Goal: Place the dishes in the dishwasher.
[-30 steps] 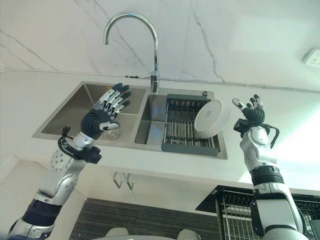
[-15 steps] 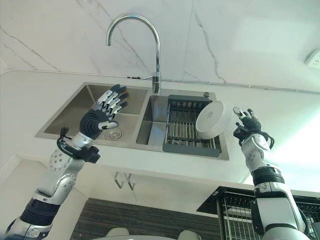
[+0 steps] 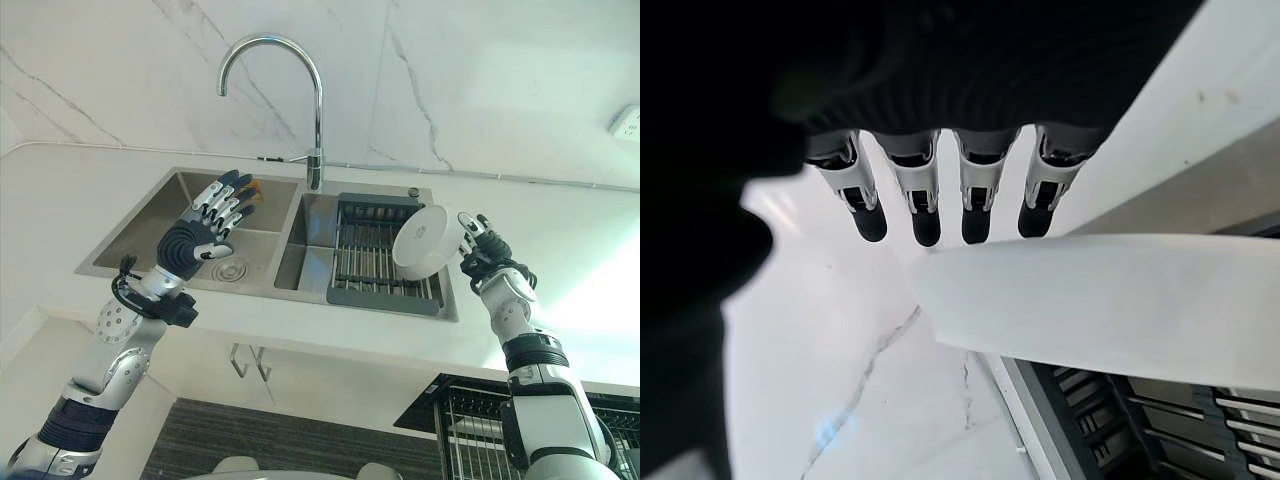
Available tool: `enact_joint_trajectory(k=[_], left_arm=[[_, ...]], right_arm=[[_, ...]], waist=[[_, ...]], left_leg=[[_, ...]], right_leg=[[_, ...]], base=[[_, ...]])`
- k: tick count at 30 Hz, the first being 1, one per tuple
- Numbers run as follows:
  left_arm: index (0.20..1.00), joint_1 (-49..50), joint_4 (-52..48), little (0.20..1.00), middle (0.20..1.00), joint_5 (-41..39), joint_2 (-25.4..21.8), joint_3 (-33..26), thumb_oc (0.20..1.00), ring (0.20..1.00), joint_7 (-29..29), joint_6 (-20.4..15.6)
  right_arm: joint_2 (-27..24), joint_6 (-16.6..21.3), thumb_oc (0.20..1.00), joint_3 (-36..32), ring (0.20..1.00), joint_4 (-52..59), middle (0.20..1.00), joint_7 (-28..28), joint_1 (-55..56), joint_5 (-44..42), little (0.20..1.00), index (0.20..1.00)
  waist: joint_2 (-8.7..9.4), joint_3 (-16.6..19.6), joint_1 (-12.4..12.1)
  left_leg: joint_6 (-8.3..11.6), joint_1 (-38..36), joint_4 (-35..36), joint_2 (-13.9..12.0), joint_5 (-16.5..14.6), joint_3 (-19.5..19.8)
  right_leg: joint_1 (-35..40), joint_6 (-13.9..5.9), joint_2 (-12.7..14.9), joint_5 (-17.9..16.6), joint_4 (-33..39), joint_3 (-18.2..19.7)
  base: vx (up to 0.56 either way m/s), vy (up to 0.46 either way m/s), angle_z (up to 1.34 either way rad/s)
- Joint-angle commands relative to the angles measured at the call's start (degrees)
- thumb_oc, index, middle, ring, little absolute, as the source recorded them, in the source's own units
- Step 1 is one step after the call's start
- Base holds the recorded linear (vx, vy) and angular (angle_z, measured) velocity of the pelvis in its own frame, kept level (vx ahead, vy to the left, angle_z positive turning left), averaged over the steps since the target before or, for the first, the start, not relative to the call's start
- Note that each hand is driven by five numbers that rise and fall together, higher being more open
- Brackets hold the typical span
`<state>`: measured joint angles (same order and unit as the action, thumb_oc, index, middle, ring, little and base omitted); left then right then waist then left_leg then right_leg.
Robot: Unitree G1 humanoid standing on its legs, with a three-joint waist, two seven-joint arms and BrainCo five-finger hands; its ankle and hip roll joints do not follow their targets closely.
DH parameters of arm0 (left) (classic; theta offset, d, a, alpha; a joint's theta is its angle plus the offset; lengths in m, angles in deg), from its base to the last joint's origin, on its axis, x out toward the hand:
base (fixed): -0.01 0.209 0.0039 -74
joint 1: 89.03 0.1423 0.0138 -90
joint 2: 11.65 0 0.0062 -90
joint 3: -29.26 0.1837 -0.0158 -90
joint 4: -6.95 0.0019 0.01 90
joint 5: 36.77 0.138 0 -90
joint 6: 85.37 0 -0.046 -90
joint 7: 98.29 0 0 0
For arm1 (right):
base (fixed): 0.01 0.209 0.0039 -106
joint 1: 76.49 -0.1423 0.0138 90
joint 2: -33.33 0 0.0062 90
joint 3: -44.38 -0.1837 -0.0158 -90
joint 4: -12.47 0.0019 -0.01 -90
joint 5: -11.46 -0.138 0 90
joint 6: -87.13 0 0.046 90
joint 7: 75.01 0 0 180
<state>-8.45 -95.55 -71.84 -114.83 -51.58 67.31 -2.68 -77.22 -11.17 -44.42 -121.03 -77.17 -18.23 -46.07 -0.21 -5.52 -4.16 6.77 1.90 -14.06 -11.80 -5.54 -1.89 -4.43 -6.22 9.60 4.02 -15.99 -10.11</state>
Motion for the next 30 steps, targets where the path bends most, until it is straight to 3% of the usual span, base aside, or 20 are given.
enact_joint_trajectory(k=[1, 12, 30], left_arm=[[1.0, -1.48, -1.12, 1.0, 1.0, -2.62, -1.68, 1.24, 1.0, 1.0, -0.02, -3.39], [1.0, -1.58, -1.32, 1.0, 1.0, -2.69, -2.94, 1.1, 1.0, 1.0, -0.28, -2.58], [1.0, -1.48, -1.39, 1.0, 1.0, -2.32, -3.7, 0.81, 1.0, 1.0, -0.42, -1.37]], right_arm=[[-1.72, -0.5, 1.0, -1.55, 1.0, -0.81, 1.0, -2.52, -4.47, -2.54, 1.0, 1.0], [-1.58, -4.33, 1.0, 0.19, 1.0, -1.89, 1.0, -3.97, -4.84, -2.39, 1.0, 1.0], [-0.5, -3.03, 1.0, 1.19, 1.0, -6.74, 1.0, -4.33, -7.83, -2.8, 1.0, 1.0]], waist=[[1.29, 1.04, -1.85], [1.32, 0.79, -2.05], [0.65, 1.06, -2.84]], left_leg=[[1.17, 1.95, -3.13, -1.54, -5.54, -2.64], [1.25, 2.14, -3.13, -1.57, -5.27, -2.74], [1.14, 1.87, -3.13, -1.47, -5.2, -2.72]], right_leg=[[2.7, -2.53, 3.73, 6.22, -1.2, -2.96], [2.85, -2.85, 4.17, 6.1, -1.2, -3.26], [3.41, -2.71, 4.18, 6.37, -1.2, -3.5]], base=[[0.0, 0.0, 0.0], [0.0, 0.0, 0.0], [0.0, 0.0, 0.0]])
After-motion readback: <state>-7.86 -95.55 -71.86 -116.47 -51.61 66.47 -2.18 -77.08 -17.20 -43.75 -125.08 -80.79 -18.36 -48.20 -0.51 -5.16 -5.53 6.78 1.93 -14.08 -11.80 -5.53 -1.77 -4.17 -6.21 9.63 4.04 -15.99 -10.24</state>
